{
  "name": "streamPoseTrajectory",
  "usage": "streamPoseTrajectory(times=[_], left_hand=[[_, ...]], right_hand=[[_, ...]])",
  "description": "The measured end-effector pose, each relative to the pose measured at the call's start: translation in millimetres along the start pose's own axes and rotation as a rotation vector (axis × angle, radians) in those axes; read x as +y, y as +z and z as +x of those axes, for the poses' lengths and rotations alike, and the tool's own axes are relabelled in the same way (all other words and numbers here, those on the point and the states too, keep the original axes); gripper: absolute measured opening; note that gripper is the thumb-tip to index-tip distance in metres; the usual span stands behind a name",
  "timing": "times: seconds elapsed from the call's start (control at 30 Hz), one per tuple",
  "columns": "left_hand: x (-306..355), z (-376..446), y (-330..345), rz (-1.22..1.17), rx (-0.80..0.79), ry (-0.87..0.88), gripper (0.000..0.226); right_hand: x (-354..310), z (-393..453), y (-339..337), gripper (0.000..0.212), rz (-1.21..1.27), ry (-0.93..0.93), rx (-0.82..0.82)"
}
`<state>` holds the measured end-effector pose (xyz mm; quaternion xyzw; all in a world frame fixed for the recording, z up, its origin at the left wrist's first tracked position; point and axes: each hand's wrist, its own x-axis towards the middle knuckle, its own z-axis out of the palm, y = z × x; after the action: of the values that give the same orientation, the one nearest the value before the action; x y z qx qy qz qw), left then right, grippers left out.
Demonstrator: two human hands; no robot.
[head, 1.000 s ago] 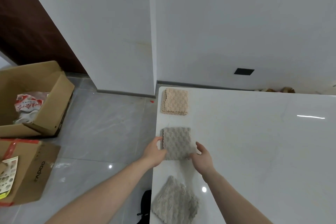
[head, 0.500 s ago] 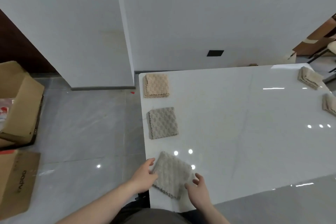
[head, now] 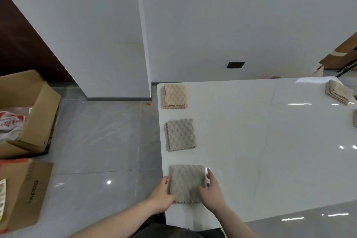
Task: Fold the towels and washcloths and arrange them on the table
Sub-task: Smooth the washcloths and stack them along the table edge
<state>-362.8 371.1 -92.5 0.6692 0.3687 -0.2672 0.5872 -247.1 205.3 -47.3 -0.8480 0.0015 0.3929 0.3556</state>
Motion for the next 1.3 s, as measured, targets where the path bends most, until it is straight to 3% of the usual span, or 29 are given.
streamPoseTrajectory(times=[0.13, 0.27, 0.43, 0.6, 0.7, 0.8, 0.9, 1.03, 1.17, 1.3], left_hand=[[-6.2, -0.3, 7.0, -0.096, -0.009, -0.003, 0.099], [-11.9, 5.6, 14.3, -0.208, -0.049, -0.028, 0.1], [1.6, -6.5, 13.9, -0.158, 0.059, 0.031, 0.089], [7.4, -6.0, 24.3, -0.197, 0.133, -0.004, 0.096], [13.3, -12.2, 35.6, -0.214, 0.217, -0.002, 0.086], [18.6, -17.4, 45.4, -0.13, 0.237, 0.051, 0.099], [30.9, -28.5, 56.4, -0.172, 0.386, 0.014, 0.093], [33.6, -41.6, 74.1, -0.048, 0.605, 0.048, 0.082], [41.0, -71.9, 96.4, 0.163, 0.626, 0.126, 0.071], [37.2, -83.2, 100.5, 0.232, 0.586, 0.154, 0.068]], right_hand=[[6.1, 1.3, -2.1, 0.069, -0.1, -0.019, -0.096], [11.3, 10.4, 1.7, 0.089, -0.19, -0.041, -0.192], [10.6, 14.2, -10.1, 0.096, -0.273, -0.004, -0.237], [22.4, 27.4, -27.3, 0.101, -0.308, -0.022, -0.319], [26.4, 36.8, -40.6, 0.1, -0.337, -0.043, -0.366], [25.9, 39.1, -55.7, 0.097, -0.36, -0.06, -0.437], [26.1, 40.0, -69.4, 0.097, -0.394, -0.103, -0.478], [33.2, 38.7, -81.1, 0.085, -0.403, -0.179, -0.481], [40.6, 18.9, -90.3, 0.081, -0.31, -0.224, -0.415], [44.4, -2.6, -106.8, 0.076, -0.186, -0.245, -0.331]])
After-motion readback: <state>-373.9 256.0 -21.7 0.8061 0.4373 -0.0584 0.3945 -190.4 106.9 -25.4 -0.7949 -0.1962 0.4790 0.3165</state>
